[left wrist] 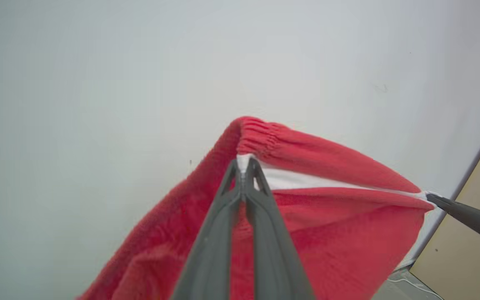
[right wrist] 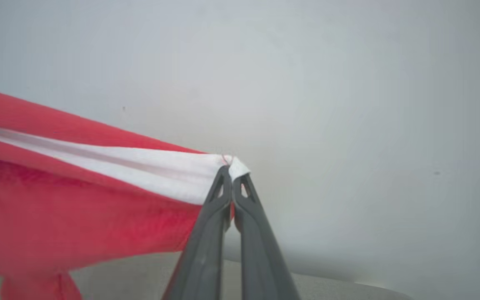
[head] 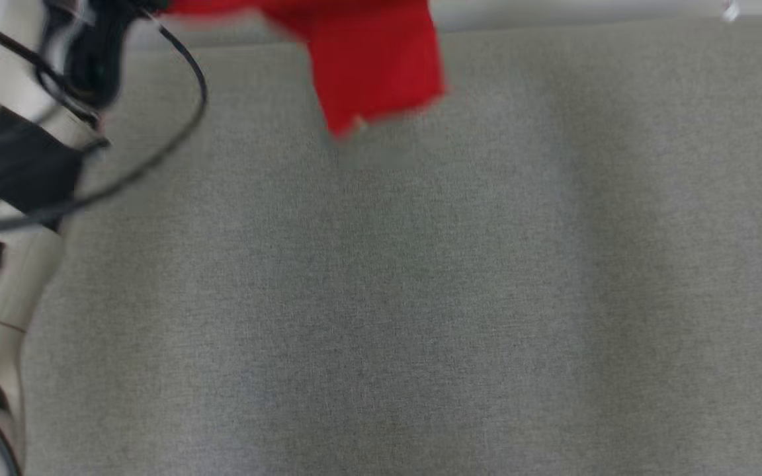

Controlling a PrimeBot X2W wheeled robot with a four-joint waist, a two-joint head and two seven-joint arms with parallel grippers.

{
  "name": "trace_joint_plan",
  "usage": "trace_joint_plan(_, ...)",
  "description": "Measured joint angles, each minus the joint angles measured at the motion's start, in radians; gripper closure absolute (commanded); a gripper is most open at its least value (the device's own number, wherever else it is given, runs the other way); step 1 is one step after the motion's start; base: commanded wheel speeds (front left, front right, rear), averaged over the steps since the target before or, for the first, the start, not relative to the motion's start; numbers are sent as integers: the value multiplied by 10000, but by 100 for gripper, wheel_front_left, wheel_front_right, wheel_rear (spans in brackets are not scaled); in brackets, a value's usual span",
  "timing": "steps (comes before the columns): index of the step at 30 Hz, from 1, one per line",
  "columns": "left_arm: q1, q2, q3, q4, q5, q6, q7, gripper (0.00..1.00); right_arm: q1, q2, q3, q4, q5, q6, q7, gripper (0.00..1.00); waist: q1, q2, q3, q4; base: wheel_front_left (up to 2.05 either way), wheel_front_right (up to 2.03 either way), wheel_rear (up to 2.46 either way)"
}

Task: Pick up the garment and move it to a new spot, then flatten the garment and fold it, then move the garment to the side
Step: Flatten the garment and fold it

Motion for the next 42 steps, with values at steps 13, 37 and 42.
trace_joint_plan(13,4466,27,-1404,819,385,-173,-500,100,4839,389,1294,-19,278,100,-2217,100,1,5,15,237,0,0,0)
trace_joint_plan(37,8973,-368,-2017,203,734,633,-759,100,10098,-608,2222,-1285,1825,130,-2926,100,-2,1,-2563,474,0,0,0)
trace_joint_plan(42,9341,-165,-1841,-127,732,869,-759,100,10133,-602,2387,-1572,1856,130,-2615,100,-2,0,-2753,601,0,0,0)
